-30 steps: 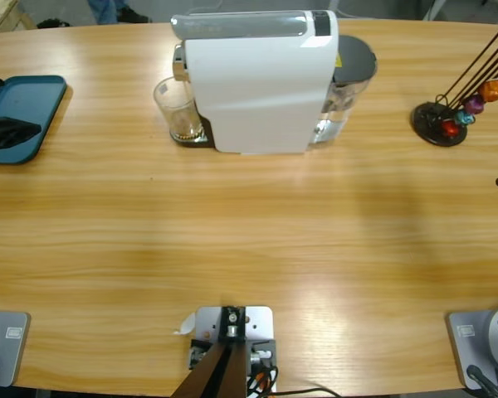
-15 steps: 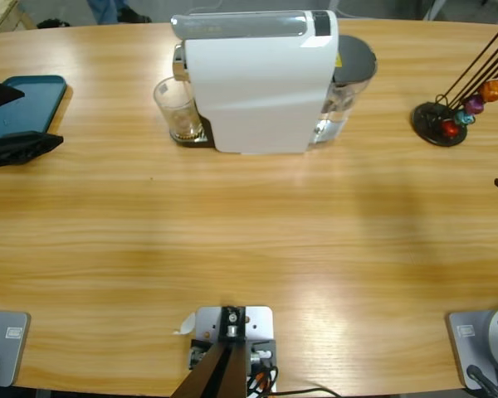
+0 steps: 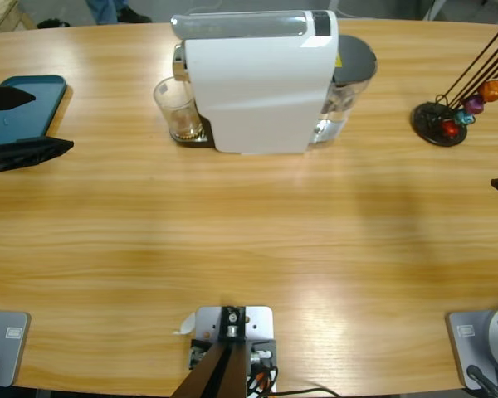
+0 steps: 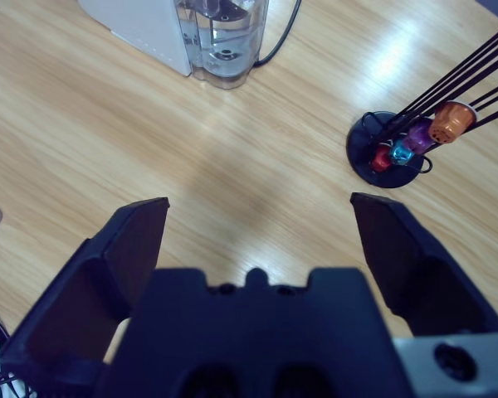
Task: Pour coffee
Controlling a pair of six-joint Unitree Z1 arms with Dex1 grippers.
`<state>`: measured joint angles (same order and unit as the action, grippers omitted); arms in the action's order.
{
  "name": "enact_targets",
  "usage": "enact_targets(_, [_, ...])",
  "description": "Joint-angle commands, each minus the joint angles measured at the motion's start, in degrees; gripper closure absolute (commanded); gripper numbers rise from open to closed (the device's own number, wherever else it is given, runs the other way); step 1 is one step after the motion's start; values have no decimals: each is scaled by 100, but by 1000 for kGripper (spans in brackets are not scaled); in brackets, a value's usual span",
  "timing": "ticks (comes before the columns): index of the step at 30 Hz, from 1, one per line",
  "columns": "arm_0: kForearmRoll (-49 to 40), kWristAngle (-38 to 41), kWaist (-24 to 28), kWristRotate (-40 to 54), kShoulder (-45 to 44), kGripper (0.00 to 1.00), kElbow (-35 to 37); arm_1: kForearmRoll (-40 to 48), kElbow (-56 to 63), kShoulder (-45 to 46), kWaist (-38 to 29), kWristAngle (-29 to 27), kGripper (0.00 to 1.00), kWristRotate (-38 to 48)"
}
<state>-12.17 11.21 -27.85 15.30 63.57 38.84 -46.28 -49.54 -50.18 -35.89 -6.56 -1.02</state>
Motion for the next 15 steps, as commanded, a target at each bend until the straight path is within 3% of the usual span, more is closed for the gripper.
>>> enact_targets(1, [119, -31, -89, 61, 235, 9, -210, -21, 120, -264, -41, -109, 0, 67])
enact_targets(15, [126, -49, -115, 52, 244, 9, -238, -21, 129, -229, -41, -109, 0, 67])
